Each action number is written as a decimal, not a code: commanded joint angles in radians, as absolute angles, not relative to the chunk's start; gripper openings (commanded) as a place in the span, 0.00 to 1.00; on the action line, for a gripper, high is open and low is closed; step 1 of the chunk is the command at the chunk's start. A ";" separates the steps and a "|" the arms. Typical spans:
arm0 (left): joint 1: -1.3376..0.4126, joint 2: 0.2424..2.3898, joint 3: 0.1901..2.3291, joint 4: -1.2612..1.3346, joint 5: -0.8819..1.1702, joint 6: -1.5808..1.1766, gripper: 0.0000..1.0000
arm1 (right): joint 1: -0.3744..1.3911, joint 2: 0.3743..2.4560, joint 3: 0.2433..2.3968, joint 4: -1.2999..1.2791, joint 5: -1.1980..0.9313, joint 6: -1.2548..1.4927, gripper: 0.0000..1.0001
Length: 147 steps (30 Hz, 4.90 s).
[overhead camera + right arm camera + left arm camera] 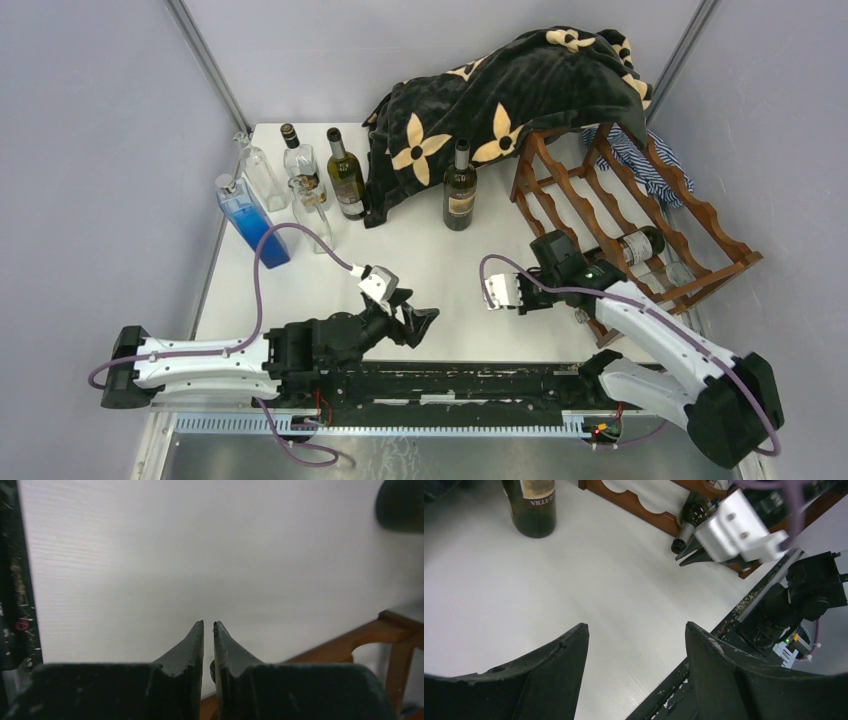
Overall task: Put the wine bottle on the wine rack
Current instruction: Place the wine bottle in the wine rack, then pick up the wine bottle from the center of the board.
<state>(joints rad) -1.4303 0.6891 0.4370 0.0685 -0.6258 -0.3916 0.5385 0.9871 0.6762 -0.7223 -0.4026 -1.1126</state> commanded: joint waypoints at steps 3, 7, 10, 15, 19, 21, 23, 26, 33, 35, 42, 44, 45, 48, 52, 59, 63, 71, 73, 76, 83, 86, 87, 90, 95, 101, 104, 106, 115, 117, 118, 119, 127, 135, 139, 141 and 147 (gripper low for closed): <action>-1.436 0.634 0.441 0.018 -0.710 -0.444 0.77 | 0.563 1.147 0.625 -0.511 -0.019 -0.957 0.13; -1.435 0.628 0.439 0.007 -0.717 -0.455 0.77 | 0.562 1.184 0.610 -0.469 0.064 -0.944 0.12; -1.436 0.631 0.440 0.007 -0.732 -0.455 0.77 | 0.562 1.192 0.592 -0.451 0.114 -0.948 0.13; -1.436 0.649 0.463 0.007 -0.754 -0.433 0.78 | 0.562 1.220 0.592 -0.463 0.147 -0.945 0.12; -1.436 0.677 0.488 0.006 -0.763 -0.410 0.79 | 0.558 1.233 0.603 -0.472 0.171 -0.937 0.13; -1.436 0.691 0.496 0.007 -0.769 -0.399 0.80 | 0.552 1.234 0.619 -0.486 0.166 -0.932 0.12; -1.436 0.705 0.501 0.021 -0.772 -0.390 0.80 | 0.551 1.227 0.647 -0.515 0.103 -0.930 0.13; -1.435 0.726 0.510 0.047 -0.777 -0.377 0.86 | 0.549 1.204 0.710 -0.581 -0.133 -0.940 0.19; -1.434 0.776 0.535 0.069 -0.802 -0.374 0.99 | 0.550 1.247 0.851 -0.704 -0.640 -1.019 0.32; -1.434 0.779 0.540 0.073 -0.816 -0.373 1.00 | 0.550 1.260 0.870 -0.691 -0.679 -0.998 0.34; -1.385 0.793 0.546 0.213 -0.817 -0.267 1.00 | 0.549 1.163 0.735 -0.612 -0.637 -1.001 0.47; -1.298 0.826 0.597 0.211 -0.728 -0.251 1.00 | 0.549 1.140 0.703 -0.598 -0.619 -1.021 0.50; -1.239 0.845 0.619 0.206 -0.665 -0.256 1.00 | 0.549 1.133 0.692 -0.592 -0.602 -1.025 0.50; -1.090 0.915 0.684 0.214 -0.520 -0.261 1.00 | 0.548 1.131 0.678 -0.582 -0.535 -1.032 0.51; -0.994 1.034 0.805 0.231 -0.413 -0.168 1.00 | 0.549 1.114 0.654 -0.559 -0.470 -1.032 0.51; -0.915 1.278 1.025 0.137 -0.403 -0.008 1.00 | 0.550 1.096 0.637 -0.545 -0.424 -1.041 0.51; -0.812 1.312 1.021 0.204 -0.208 -0.085 1.00 | 0.553 1.095 0.634 -0.543 -0.407 -1.046 0.51; -0.707 1.337 1.009 0.294 -0.026 -0.211 0.94 | 0.555 1.102 0.627 -0.546 -0.390 -1.055 0.51; -0.695 1.348 1.015 0.290 -0.018 -0.218 0.92 | 0.557 1.105 0.627 -0.546 -0.385 -1.055 0.51; -0.679 1.358 1.015 0.297 -0.014 -0.221 0.92 | 0.557 1.108 0.626 -0.546 -0.381 -1.055 0.51; -0.673 1.428 1.084 0.257 -0.018 -0.112 0.88 | 0.561 1.121 0.626 -0.549 -0.377 -1.058 0.51; -0.673 1.470 1.112 0.271 -0.011 -0.078 0.88 | 0.563 1.121 0.627 -0.549 -0.377 -1.059 0.52; -0.673 1.485 1.122 0.278 -0.009 -0.067 0.88 | 0.562 1.121 0.627 -0.548 -0.377 -1.059 0.51; -0.672 1.528 1.148 0.311 -0.017 -0.042 0.86 | 0.562 1.123 0.626 -0.549 -0.375 -1.059 0.52; -0.669 1.595 1.192 0.353 -0.007 -0.015 0.78 | 0.563 1.124 0.625 -0.551 -0.372 -1.062 0.52; -0.661 1.666 1.226 0.411 -0.006 -0.011 0.77 | 0.564 1.129 0.624 -0.551 -0.367 -1.063 0.52; -0.657 1.690 1.239 0.439 -0.005 -0.020 0.76 | 0.565 1.131 0.624 -0.549 -0.367 -1.063 0.52; -0.654 1.707 1.255 0.443 -0.005 -0.023 0.74 | 0.565 1.133 0.624 -0.551 -0.366 -1.063 0.51; -0.652 1.770 1.310 0.472 0.030 -0.031 0.70 | 0.566 1.155 0.624 -0.551 -0.362 -1.064 0.51; -0.652 1.784 1.324 0.474 0.041 -0.035 0.68 | 0.566 1.166 0.623 -0.552 -0.356 -1.064 0.51; -0.652 1.790 1.330 0.474 0.047 -0.036 0.67 | 0.566 1.168 0.625 -0.553 -0.352 -1.064 0.51; -0.652 1.797 1.335 0.474 0.053 -0.037 0.65 | 0.568 1.169 0.624 -0.554 -0.350 -1.064 0.51; -0.652 1.815 1.366 0.439 0.083 -0.028 0.13 | 0.569 1.158 0.624 -0.557 -0.362 -1.067 0.51; -0.652 1.689 1.289 0.444 0.088 -0.091 0.02 | 0.569 1.151 0.641 -0.578 -0.431 -1.072 0.52; -0.652 1.528 1.169 0.463 0.080 -0.169 0.02 | 0.569 1.144 0.659 -0.603 -0.509 -1.074 0.52; -0.652 1.442 1.092 0.470 0.079 -0.221 0.02 | 0.569 1.143 0.669 -0.614 -0.547 -1.072 0.52; -0.653 1.161 0.830 0.554 0.060 -0.370 0.02 | 0.569 1.129 0.706 -0.645 -0.706 -1.056 0.54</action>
<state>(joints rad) -0.6559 1.3575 0.9279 0.3561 0.0628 -0.2077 0.5632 1.1584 0.6384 -0.6228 -0.5453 -1.0618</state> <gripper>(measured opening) 0.393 0.529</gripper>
